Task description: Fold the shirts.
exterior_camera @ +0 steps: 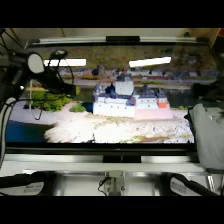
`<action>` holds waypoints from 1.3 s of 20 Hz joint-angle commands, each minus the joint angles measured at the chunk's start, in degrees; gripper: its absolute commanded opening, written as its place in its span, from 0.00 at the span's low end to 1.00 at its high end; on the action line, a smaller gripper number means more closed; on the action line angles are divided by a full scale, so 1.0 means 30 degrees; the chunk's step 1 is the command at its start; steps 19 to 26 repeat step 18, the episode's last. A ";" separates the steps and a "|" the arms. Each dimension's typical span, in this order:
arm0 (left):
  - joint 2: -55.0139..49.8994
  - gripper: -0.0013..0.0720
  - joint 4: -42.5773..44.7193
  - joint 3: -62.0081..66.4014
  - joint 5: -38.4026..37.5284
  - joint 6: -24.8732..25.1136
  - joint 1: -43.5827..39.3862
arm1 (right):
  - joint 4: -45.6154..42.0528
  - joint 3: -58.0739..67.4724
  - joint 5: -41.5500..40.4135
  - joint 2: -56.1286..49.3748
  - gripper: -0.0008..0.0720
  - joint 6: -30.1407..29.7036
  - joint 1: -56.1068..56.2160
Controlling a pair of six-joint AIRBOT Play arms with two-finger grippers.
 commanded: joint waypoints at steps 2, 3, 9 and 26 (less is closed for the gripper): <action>0.0721 1.00 -0.0044 -0.3082 0.2310 -0.2135 -0.0605 | 0.4707 -0.0073 0.1931 -0.2310 0.82 0.1537 0.1989; 0.0736 1.00 -0.0029 -0.3075 0.2302 -0.2076 -0.0605 | 0.4947 -0.0073 0.1625 -0.2295 0.82 0.1960 0.1982; 0.0641 1.00 -0.0044 -0.3082 0.2295 -0.1974 -0.0612 | 0.5115 -0.0073 0.0852 -0.2280 0.82 0.1982 0.1982; 0.0634 1.00 -0.0051 -0.3075 0.2302 -0.2055 -0.0627 | 0.5115 -0.0073 0.0852 -0.2280 0.82 0.1982 0.1982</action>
